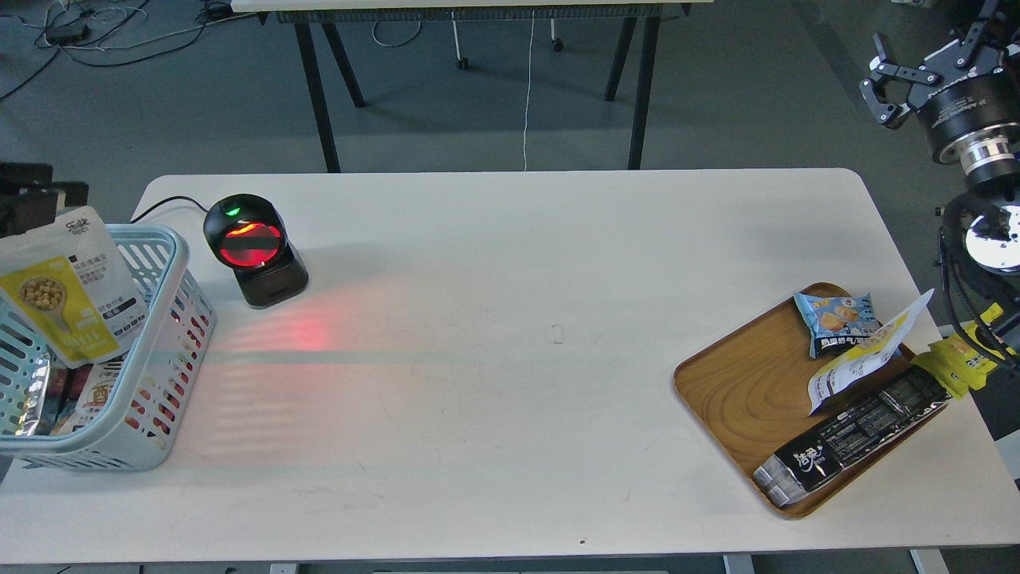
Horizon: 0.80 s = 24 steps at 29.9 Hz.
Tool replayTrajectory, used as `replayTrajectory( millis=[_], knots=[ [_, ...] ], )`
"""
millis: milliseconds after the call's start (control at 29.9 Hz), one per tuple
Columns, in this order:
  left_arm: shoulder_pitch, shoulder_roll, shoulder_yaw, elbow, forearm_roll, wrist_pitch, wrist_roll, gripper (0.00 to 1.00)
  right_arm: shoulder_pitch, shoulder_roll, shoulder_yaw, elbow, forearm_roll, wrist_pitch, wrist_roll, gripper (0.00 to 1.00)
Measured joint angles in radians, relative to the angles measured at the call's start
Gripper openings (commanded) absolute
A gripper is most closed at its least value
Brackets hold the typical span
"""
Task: Scan snack and place in basket
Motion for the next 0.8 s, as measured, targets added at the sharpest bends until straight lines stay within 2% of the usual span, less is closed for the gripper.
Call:
replayTrajectory(
  millis=[167, 535, 702, 802],
  knots=[
    [0.000, -0.108, -0.049, 0.103, -0.373, 0.000, 0.000, 1.00, 0.029, 0.000, 0.013, -0.001, -0.001, 0.000, 0.000, 0.99],
    [-0.015, -0.568, -0.153, 0.428, -1.187, 0.000, 0.000, 1.00, 0.057, -0.004, 0.034, 0.011, -0.002, -0.019, 0.000, 0.99],
    [-0.009, -0.786, -0.178, 0.652, -1.465, 0.000, 0.000, 1.00, 0.058, -0.001, 0.071, 0.010, 0.001, -0.017, -0.001, 0.99],
    [-0.008, -0.898, -0.185, 0.794, -1.621, 0.001, 0.000, 1.00, 0.050, 0.008, 0.126, 0.001, 0.005, -0.016, -0.062, 0.99]
  ],
)
